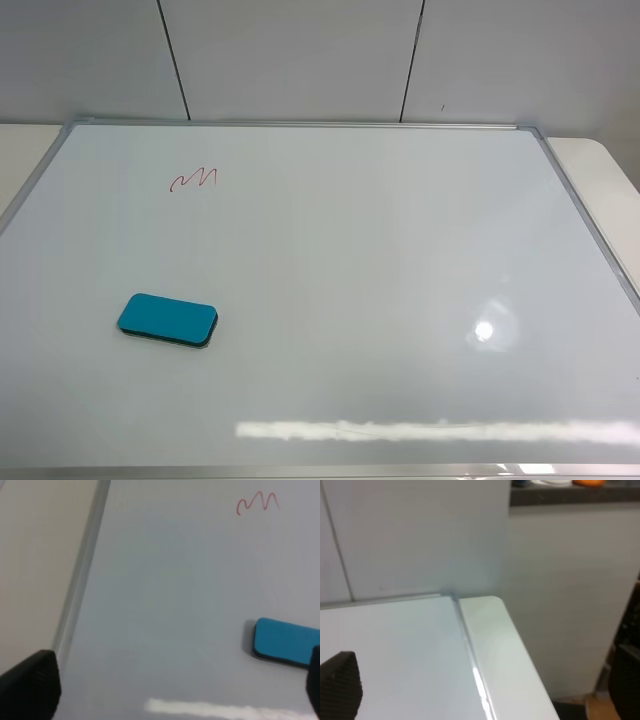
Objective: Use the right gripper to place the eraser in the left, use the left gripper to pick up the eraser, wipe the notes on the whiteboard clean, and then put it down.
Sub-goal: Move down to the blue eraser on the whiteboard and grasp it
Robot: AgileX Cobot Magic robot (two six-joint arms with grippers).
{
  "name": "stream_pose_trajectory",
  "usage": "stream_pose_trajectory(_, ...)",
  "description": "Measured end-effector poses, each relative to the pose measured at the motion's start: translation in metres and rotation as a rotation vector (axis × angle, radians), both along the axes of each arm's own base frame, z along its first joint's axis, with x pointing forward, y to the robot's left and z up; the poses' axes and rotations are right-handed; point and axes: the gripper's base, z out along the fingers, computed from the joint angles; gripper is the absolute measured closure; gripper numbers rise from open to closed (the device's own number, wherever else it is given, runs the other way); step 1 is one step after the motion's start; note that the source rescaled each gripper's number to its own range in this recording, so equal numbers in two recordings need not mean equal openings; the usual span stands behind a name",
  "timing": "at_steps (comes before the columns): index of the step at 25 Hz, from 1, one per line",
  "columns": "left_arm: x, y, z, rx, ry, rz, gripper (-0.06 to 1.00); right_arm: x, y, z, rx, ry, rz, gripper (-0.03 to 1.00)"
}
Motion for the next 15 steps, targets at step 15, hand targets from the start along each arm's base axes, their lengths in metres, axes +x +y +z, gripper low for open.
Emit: stream_pose_trajectory(15, 0.000, 0.000, 0.000, 0.001, 0.000, 0.000, -0.06, 0.071, 0.005, -0.107, 0.082, 0.394, 0.057, -0.02)
